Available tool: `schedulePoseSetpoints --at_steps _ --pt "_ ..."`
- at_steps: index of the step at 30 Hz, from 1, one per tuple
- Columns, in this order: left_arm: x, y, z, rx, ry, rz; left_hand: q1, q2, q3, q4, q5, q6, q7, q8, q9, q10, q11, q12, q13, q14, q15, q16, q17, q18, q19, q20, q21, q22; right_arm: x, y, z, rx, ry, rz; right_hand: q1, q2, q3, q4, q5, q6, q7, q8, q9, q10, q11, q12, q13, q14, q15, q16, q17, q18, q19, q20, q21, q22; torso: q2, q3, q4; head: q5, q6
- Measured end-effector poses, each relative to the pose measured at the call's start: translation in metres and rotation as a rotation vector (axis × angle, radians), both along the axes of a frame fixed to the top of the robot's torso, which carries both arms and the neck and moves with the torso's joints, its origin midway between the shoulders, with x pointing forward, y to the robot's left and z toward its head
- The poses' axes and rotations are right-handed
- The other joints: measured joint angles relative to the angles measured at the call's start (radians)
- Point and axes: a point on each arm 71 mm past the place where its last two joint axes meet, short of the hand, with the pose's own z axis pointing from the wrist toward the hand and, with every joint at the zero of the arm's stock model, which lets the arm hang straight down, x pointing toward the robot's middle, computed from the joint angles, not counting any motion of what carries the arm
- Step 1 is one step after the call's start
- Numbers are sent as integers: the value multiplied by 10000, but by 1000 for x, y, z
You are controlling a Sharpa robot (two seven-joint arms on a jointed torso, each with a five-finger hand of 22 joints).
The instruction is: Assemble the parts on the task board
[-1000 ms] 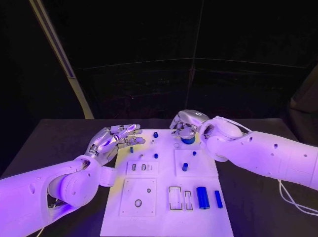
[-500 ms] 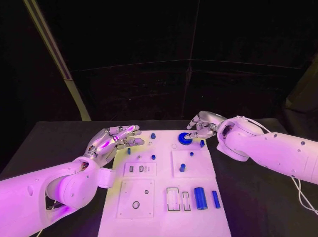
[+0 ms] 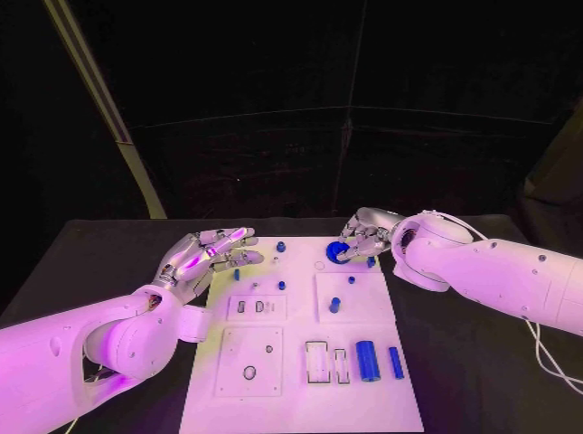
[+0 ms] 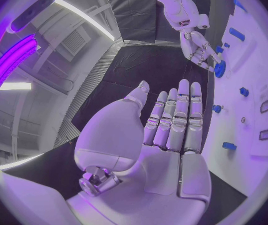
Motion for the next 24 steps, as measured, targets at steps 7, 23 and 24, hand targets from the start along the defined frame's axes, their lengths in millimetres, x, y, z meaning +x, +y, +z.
schedulePoseSetpoints --at_steps 7,23,24 --pt "0 0 0 -1 5 -5 0 0 0 0 0 0 0 0 0 0 0 0 0 0 0 0 -1 0 0 0 0 1 2 4 -1 -259 -4 97 346 192 -123 -123 -25 0 0 164 -1 390 -5 1119 1199 -35 35 265 244 2 128 55 181 312 0 0 4 0 -26" --pt "1 1 -1 5 18 -11 38 38 0 -56 0 0 0 0 0 0 0 0 0 0 0 -39 -3 1 0 0 0 -11 4 12 0 -927 -377 258 687 426 89 -393 -380 121 -34 310 -5 619 17 1893 2069 1 70 430 242 2 279 65 315 617 -1 7 -8 -3 -80" --pt "1 1 -1 6 20 -11 38 38 0 -56 0 0 0 0 0 0 0 0 0 0 0 -39 -3 0 0 0 0 -11 4 13 0 -959 -400 279 706 445 88 -393 -380 193 -40 356 -6 657 -22 1934 2123 1 70 430 242 -4 282 69 347 634 -1 7 -8 -6 -83"
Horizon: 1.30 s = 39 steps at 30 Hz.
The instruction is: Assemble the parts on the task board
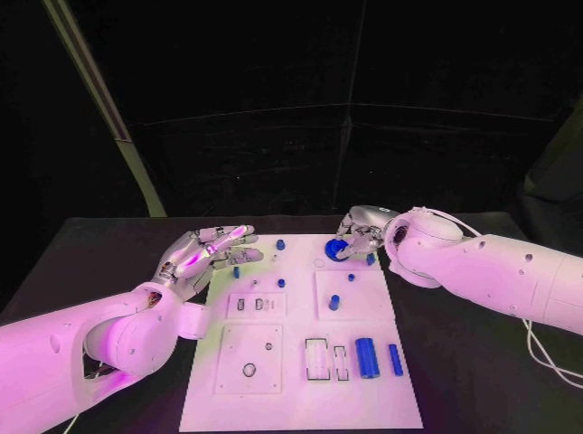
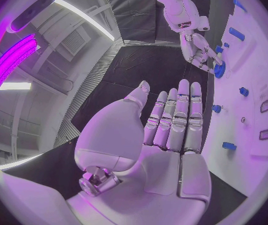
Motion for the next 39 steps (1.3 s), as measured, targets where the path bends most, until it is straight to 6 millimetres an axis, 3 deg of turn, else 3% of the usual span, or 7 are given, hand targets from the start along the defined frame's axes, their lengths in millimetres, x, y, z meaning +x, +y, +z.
schedulePoseSetpoints --at_steps 2,9,11,17,22,30,39 --pt "0 0 0 2 3 0 0 0 0 0 0 0 0 0 0 0 0 0 0 0 0 0 0 0 0 0 0 0 0 2 0 -77 -57 55 43 43 50 -49 -66 143 -28 81 5 37 5 108 110 0 0 0 0 -153 0 0 27 35 0 1 0 -3 -2" --pt "0 0 0 4 10 -2 0 0 0 0 0 0 0 0 0 0 0 0 0 0 0 0 8 0 0 0 0 1 -3 7 2 -214 -369 214 326 276 615 -326 -643 735 -116 315 8 323 -176 571 649 -7 -53 45 -1 -152 208 -152 164 316 -8 -2 3 -1 -17" --pt "0 0 0 4 12 -2 0 0 0 1 0 0 0 0 0 0 0 0 1 0 0 0 8 0 0 0 0 1 -4 9 4 -183 -535 257 350 302 844 -370 -663 749 -105 316 3 395 -248 755 833 -1 -147 86 -1 -152 294 -215 226 463 -10 -2 3 9 -18" --pt "0 0 0 4 16 -6 0 0 0 1 0 0 0 0 0 0 0 0 0 0 0 0 7 0 0 0 -38 2 -10 17 10 141 -1216 477 265 433 1083 -489 -350 750 -104 309 -25 500 -287 810 957 -1 -148 96 -2 -150 326 -247 259 611 -11 -3 13 31 -4" --pt "0 1 0 8 17 1 0 0 0 1 0 0 0 0 0 0 0 0 0 0 0 1 6 1 0 0 -38 2 -15 32 15 442 -1591 790 108 565 1123 -529 -346 749 -103 90 -32 501 -289 812 963 -1 -147 96 -2 -150 326 -247 300 626 -11 -8 23 58 13" --pt "0 1 0 8 21 0 0 0 0 1 0 0 0 0 0 0 0 0 0 0 0 1 6 0 0 0 -38 -7 -16 67 17 730 -1783 1316 -384 443 1434 -321 -345 757 -97 -118 -34 513 -301 747 897 -2 -148 96 -3 -149 361 -212 300 625 -7 -13 35 88 25" --pt "0 0 0 4 26 -14 0 0 0 2 0 0 0 0 0 0 0 0 0 0 0 1 5 0 0 0 -38 -6 -12 101 14 719 -1687 1679 -438 389 1547 -207 -347 764 -89 -180 -34 477 -264 713 899 -2 -147 96 -4 -148 360 -212 300 634 1 -8 34 137 2"
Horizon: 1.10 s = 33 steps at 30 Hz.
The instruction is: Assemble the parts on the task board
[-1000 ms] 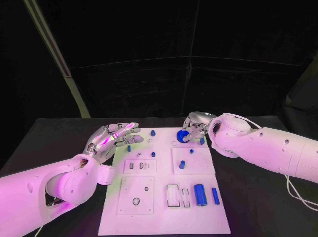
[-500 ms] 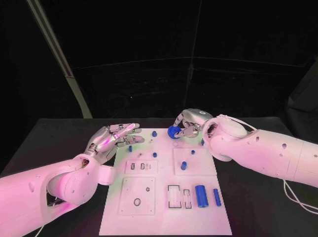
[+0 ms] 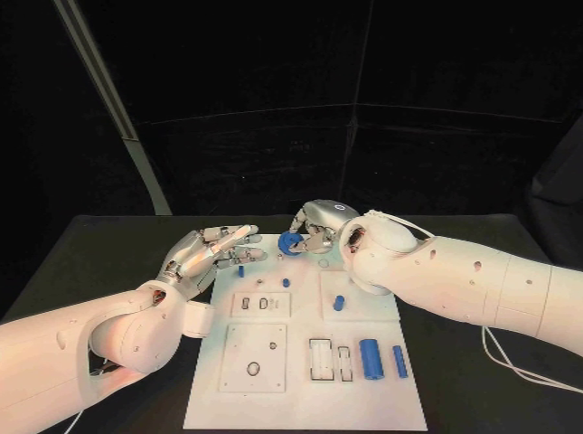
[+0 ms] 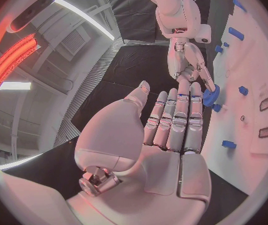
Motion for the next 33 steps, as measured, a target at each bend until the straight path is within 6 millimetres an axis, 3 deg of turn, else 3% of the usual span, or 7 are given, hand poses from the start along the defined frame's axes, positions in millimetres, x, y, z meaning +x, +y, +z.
schedulePoseSetpoints --at_steps 21,28,33 --pt "0 -1 0 -5 1 -15 0 0 0 0 0 36 -36 0 0 72 -2 0 0 0 0 0 8 0 0 0 0 1 0 27 -13 -494 340 327 -187 -191 166 42 -5 41 33 -209 0 -72 72 -154 -79 0 2 0 -1 1 -1 0 0 8 -7 11 -29 59 -65" --pt "0 -1 0 -4 2 -14 0 0 0 0 0 36 -36 0 0 72 -2 0 0 0 0 0 7 -1 0 0 0 -7 -1 28 -17 -607 423 335 -428 -432 221 76 59 203 4 -433 0 -195 196 -472 -299 -21 31 0 -2 2 34 35 0 0 -12 10 -35 65 -88" --pt "0 -1 0 -3 2 -13 0 0 0 0 0 36 -36 0 0 72 -1 0 0 0 0 0 7 0 0 0 0 -6 0 28 -17 -670 471 304 -608 -611 101 241 -73 -92 60 -651 24 -343 265 -782 -545 -3 81 0 -2 2 -39 108 0 -48 -12 8 -37 66 -94"
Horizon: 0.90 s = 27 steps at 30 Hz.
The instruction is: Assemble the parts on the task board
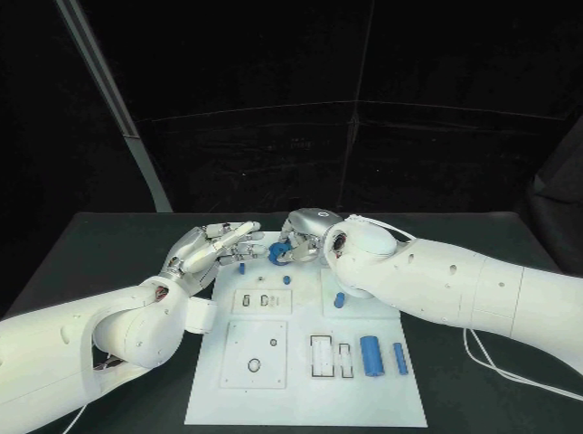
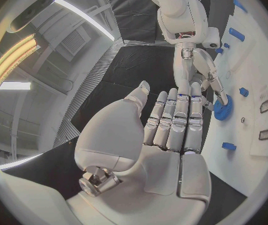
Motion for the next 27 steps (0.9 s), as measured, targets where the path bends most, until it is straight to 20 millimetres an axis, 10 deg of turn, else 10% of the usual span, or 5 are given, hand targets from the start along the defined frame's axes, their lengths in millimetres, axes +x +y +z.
schedulePoseSetpoints --at_steps 20,27 --pt "0 1 0 10 12 8 0 0 29 -29 0 0 0 0 0 0 0 0 0 0 0 -39 7 -1 0 0 0 -7 1 -5 -2 -130 133 -118 -707 -43 -976 784 -245 -603 220 -371 -24 -376 162 -576 -446 4 210 -38 -1 0 -36 177 0 -67 -2 4 -8 -33 -4" --pt "0 1 0 14 18 6 0 0 29 -29 0 0 0 0 0 -1 0 0 0 0 0 -39 7 0 0 0 0 -7 1 -5 -4 -205 433 -64 -1290 87 -1540 1411 386 -603 220 -371 -25 -318 219 -340 -208 3 209 -38 -1 0 -31 183 0 -16 -3 4 -9 -56 -10"
